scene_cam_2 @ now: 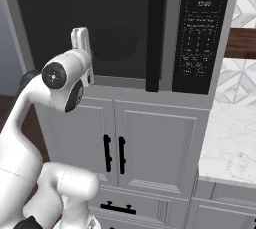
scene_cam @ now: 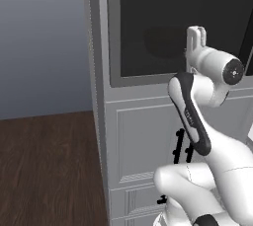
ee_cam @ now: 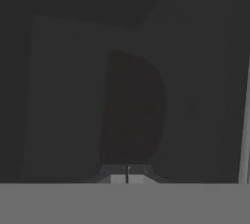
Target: Open the microwave, place the bowl with waffle inside the microwave, then close the microwave door and turn it on.
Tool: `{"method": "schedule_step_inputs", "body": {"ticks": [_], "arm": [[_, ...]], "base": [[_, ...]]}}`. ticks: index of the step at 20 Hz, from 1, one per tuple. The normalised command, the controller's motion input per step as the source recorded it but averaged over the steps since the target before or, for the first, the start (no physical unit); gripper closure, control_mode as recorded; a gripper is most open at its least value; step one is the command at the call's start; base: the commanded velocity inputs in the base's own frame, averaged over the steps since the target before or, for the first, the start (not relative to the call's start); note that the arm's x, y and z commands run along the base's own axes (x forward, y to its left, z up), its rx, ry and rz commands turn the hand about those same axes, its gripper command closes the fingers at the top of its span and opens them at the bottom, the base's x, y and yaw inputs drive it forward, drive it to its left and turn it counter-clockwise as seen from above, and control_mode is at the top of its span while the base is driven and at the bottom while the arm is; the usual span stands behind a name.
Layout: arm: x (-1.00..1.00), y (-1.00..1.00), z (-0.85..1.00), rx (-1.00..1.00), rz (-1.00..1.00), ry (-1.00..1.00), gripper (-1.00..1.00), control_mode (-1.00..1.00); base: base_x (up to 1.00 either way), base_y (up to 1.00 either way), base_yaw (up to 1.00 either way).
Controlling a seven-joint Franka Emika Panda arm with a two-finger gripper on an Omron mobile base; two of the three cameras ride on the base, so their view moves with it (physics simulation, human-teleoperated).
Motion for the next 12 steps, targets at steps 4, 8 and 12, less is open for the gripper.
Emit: {"method": "schedule_step_inputs", "body": {"ticks": [4,8,12], "arm": [[-0.85,-0.65,0.08,0.01,0.14,0.00,1.00,-1.00],[-1.00,-0.71,0.10,0.00,0.20,0.00,1.00,-1.00],[-0.72,-0.79,-0.03,0.00,0.22,0.03,1.00,-1.00]], "base": [[0.00,0.00,0.00],[0.00,0.00,0.00],[0.00,0.00,0.00]]}}
